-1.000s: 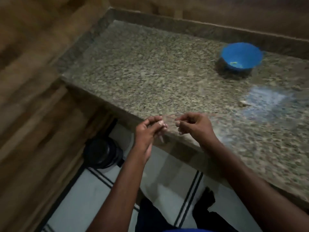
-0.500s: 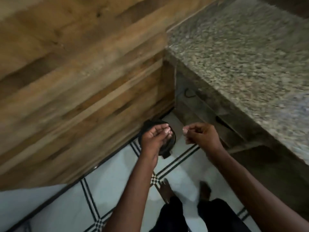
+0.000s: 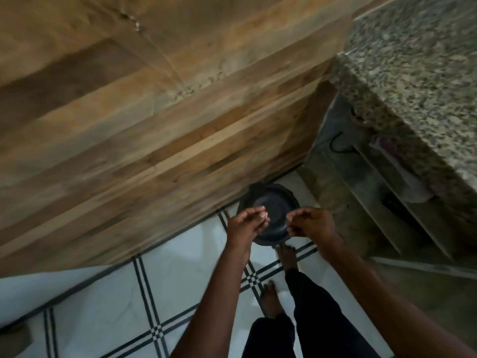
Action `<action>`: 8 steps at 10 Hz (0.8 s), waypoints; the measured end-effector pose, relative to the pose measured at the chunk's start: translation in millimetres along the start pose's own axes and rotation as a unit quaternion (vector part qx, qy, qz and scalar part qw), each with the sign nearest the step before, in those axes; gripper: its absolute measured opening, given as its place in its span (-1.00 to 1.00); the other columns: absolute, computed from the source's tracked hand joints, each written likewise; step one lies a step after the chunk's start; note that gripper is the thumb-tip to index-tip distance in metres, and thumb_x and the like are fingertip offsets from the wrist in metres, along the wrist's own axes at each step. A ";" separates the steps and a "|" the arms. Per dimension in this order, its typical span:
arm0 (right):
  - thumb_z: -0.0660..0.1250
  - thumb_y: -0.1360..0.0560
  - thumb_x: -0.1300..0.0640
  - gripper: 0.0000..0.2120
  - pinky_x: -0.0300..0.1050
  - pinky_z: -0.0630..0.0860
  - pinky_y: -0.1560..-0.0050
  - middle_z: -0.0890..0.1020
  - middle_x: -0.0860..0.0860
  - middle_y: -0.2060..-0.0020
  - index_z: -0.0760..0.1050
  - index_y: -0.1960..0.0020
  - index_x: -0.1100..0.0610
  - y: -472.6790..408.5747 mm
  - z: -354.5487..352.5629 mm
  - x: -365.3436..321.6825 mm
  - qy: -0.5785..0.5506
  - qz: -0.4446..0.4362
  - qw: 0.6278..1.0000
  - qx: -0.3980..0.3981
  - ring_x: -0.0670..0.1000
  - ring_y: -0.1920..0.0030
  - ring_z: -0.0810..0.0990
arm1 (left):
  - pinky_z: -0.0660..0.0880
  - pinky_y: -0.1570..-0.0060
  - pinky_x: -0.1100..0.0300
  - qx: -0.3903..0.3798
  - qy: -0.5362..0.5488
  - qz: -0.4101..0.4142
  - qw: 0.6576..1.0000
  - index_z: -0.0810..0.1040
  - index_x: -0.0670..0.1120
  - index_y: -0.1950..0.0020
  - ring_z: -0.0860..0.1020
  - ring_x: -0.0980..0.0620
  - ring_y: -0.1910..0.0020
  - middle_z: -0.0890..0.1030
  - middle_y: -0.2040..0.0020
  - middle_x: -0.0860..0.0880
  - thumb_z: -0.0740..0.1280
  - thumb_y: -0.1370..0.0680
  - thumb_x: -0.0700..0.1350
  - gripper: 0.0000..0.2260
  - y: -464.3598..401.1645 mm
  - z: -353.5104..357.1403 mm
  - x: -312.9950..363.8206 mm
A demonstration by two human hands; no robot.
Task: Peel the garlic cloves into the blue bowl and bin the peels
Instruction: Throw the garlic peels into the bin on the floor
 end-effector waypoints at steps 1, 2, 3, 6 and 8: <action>0.43 -0.53 0.35 -0.92 -0.05 0.68 0.15 0.71 0.31 0.15 0.64 0.14 0.26 -40.9 13.9 29.2 0.011 0.032 0.999 0.004 0.18 0.23 0.68 | 0.64 0.11 0.29 0.012 -0.023 -0.020 0.999 0.64 -0.29 -0.14 0.68 0.00 0.12 0.69 0.02 -0.18 0.38 -0.58 -0.39 -0.85 -36.2 -8.1 -24.6; 0.43 -0.51 0.40 -0.87 -0.03 0.68 0.21 0.70 0.34 0.18 0.62 0.19 0.27 -84.8 24.9 63.4 0.023 0.056 0.998 0.022 0.21 0.25 0.66 | 0.64 0.12 0.30 -0.001 -0.065 -0.021 0.998 0.66 -0.23 0.00 0.65 0.00 0.15 0.69 0.14 -0.12 0.39 -0.58 -0.39 -0.90 -79.8 -15.2 -50.3; 0.41 -0.50 0.45 -0.73 0.17 0.63 0.20 0.67 0.39 0.25 0.61 0.31 0.21 -134.3 33.8 99.0 0.044 0.054 0.997 0.031 0.25 0.30 0.63 | 0.65 0.13 0.28 -0.033 -0.113 -0.020 0.993 0.66 -0.23 0.06 0.66 0.02 0.22 0.71 0.26 -0.03 0.40 -0.56 -0.41 -0.89 -126.2 -23.3 -79.8; 0.38 -0.50 0.40 -0.69 0.07 0.68 0.05 0.68 0.09 0.23 0.60 0.23 0.01 -281.6 62.7 188.1 0.176 0.052 0.983 0.029 0.16 0.15 0.70 | 0.65 -0.02 0.09 0.055 -0.409 0.091 0.907 0.77 -0.09 0.03 0.71 -0.09 0.05 0.76 0.03 -0.08 0.37 -0.52 -0.30 -0.80 -282.9 -36.4 -167.0; 0.43 -0.54 0.18 -0.73 0.13 0.55 -0.15 0.67 0.33 -0.05 0.61 -0.14 0.35 -334.5 62.7 215.7 0.344 -0.060 0.931 0.106 0.32 -0.11 0.65 | 0.56 -0.03 -0.04 0.076 -0.617 0.178 0.763 0.69 -0.20 0.00 0.67 -0.24 0.04 0.71 0.06 -0.21 0.37 -0.62 -0.17 -0.86 -333.5 -22.4 -181.9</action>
Point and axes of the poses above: each hand's wrist, its own y-axis away from the middle knuckle, its own z-axis out of the palm, x = y × z, the point moved 9 cm from there along -y, towards the middle knuckle
